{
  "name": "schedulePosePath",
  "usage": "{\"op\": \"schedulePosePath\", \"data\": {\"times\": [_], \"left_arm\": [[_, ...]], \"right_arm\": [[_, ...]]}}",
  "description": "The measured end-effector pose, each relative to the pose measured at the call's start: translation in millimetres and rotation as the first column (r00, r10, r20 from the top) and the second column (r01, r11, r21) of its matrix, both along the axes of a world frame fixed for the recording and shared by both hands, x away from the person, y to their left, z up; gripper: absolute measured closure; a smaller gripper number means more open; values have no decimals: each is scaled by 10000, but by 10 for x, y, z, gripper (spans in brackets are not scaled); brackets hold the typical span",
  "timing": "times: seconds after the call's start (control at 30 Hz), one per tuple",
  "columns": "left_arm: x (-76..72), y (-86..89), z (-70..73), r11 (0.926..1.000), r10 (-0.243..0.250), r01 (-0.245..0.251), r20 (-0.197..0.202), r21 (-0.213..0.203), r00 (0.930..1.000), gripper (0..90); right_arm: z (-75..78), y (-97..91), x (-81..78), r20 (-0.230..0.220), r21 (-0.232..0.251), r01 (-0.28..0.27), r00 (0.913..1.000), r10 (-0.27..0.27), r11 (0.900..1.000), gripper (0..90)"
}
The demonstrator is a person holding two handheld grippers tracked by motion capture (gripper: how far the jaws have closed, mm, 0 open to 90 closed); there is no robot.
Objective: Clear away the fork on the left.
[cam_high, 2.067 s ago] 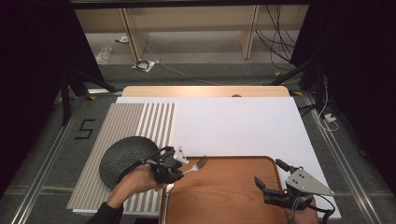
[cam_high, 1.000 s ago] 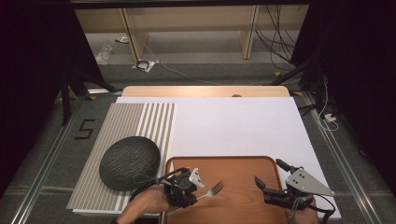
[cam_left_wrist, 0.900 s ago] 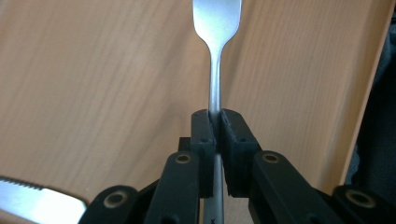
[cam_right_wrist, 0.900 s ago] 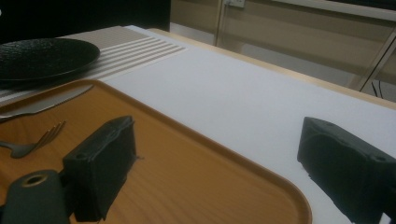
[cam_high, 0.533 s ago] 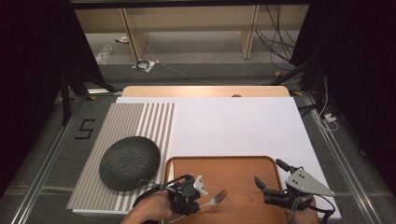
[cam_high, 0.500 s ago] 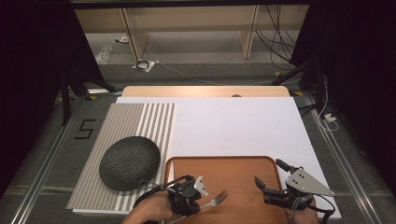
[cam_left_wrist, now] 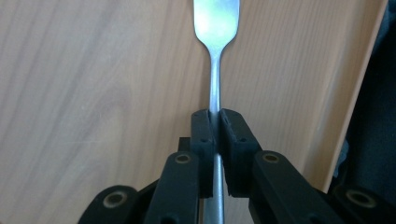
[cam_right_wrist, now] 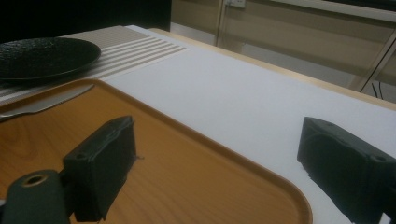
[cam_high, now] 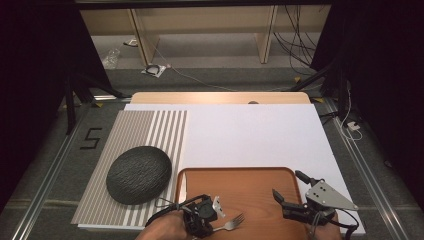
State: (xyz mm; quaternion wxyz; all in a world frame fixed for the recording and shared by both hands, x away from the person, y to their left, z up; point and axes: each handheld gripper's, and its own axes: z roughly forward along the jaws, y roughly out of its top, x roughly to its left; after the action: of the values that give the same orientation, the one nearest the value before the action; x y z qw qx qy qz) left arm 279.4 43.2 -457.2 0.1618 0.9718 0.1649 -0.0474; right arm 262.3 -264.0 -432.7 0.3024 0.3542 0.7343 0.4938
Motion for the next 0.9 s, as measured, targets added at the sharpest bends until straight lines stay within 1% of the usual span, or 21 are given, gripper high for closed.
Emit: {"op": "schedulePosePath", "data": {"times": [0.03,0.13,0.2,0.23,0.27,0.3,0.33,0.4,0.47,0.53,0.57,0.63,0.67,0.8,0.9], "left_arm": [[-2,4,-1,9999,100,-100,-26,-89,9999,838],[4,11,-5,9999,67,-69,-160,-150,9998,826],[9,15,9,9986,278,-280,-45,-441,9996,709],[13,20,26,9977,324,-316,112,-607,9994,690],[14,26,49,9956,382,-353,319,-866,9988,684],[16,32,74,9931,402,-354,414,-1116,9983,684],[12,34,95,9909,367,-307,428,-1313,9984,688],[-5,26,121,9884,330,-230,642,-1504,9974,725],[-27,10,120,9869,245,-109,829,-1608,9963,792],[-48,-6,109,9845,125,35,900,-1755,9959,840],[-54,-14,103,9839,120,43,902,-1786,9958,861],[-70,-28,83,9832,-55,238,1012,-1810,9949,885],[-76,-35,73,9828,-100,283,1006,-1823,9949,895],[-99,-67,25,9835,-246,413,956,-1760,9951,896],[-110,-85,-20,9860,-349,485,873,-1598,9956,894]], "right_arm": [[-1,0,3,26,-2,-1,10000,1,10000,125],[-1,0,3,23,-2,-2,10000,2,10000,125],[-2,1,3,22,-3,-4,10000,4,10000,125],[-2,1,3,18,-4,-3,10000,3,10000,125],[-1,0,3,27,-1,-2,10000,2,10000,125],[-1,0,3,29,1,-3,10000,3,10000,125],[-1,1,3,26,-2,0,10000,0,10000,126],[-2,1,2,21,-2,-2,10000,2,10000,126],[-3,1,3,16,-6,4,10000,-4,10000,126],[-3,4,2,11,22,7,10000,-7,10000,126],[-3,4,1,15,18,2,10000,-2,10000,126],[-3,4,1,11,21,0,10000,0,10000,127],[-3,4,2,13,17,-1,10000,1,10000,127],[-4,5,3,3,18,-4,10000,4,10000,127],[-4,5,3,8,17,-4,10000,4,10000,126]]}}
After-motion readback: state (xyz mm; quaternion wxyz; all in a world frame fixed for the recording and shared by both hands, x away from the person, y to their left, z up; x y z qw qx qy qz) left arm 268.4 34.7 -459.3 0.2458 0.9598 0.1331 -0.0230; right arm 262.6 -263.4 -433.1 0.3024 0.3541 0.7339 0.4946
